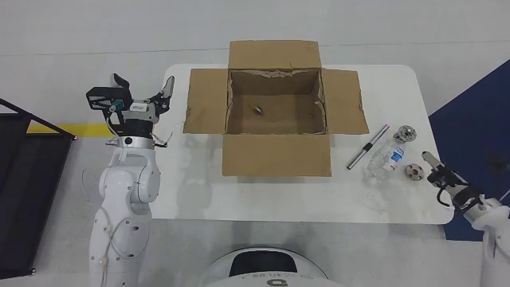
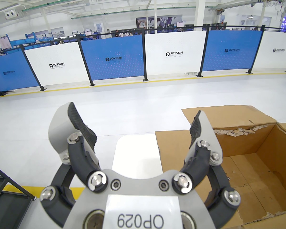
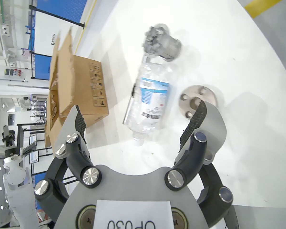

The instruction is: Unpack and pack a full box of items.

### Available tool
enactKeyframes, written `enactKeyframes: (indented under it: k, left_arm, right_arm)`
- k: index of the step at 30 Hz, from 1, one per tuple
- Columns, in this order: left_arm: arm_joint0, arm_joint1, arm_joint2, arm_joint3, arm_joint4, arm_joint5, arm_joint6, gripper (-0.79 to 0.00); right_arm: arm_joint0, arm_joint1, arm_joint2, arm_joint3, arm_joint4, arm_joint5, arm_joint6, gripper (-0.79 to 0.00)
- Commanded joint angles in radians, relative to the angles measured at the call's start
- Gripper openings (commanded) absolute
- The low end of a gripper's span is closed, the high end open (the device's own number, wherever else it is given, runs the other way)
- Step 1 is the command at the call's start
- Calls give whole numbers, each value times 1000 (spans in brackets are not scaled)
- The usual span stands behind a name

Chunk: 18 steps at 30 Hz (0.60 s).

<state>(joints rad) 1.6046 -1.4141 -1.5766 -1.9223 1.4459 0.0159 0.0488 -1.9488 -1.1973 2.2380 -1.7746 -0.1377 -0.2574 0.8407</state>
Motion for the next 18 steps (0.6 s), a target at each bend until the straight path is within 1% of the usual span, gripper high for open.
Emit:
enactKeyframes:
  k: [1, 3, 4, 5, 8, 9, 10, 12, 13, 14, 18]
  left_arm:
    - [0, 0, 0, 0, 0, 0, 0, 0]
    - [0, 0, 0, 0, 0, 0, 0, 0]
    - [0, 0, 0, 0, 0, 0, 0, 0]
    - [0, 0, 0, 0, 0, 0, 0, 0]
    - [0, 0, 0, 0, 0, 0, 0, 0]
    - [0, 0, 0, 0, 0, 0, 0, 0]
    - [0, 0, 0, 0, 0, 0, 0, 0]
    - [0, 0, 0, 0, 0, 0, 0, 0]
    - [0, 0, 0, 0, 0, 0, 0, 0]
    - [0, 0, 0, 0, 0, 0, 0, 0]
    - [0, 0, 0, 0, 0, 0, 0, 0]
  right_arm:
    - [-24, -1, -11, -128, -9, -16, 9, -77]
    - [-29, 1, -45, -253, -36, -16, 35, -65]
    - [-22, 3, -70, -312, -59, -13, 53, -46]
    - [-9, 6, -100, -366, -77, -13, 71, -49]
    - [59, 17, -211, -462, -144, -2, 139, -62]
    - [95, 21, -264, -477, -161, -2, 170, -71]
    - [138, 26, -323, -473, -167, -6, 203, -52]
    - [249, 33, -443, -419, -194, 23, 273, 0]
    - [304, 35, -498, -395, -205, 32, 296, 0]
    - [320, 35, -517, -388, -203, 30, 303, 0]
    - [320, 35, -517, -388, -203, 30, 303, 0]
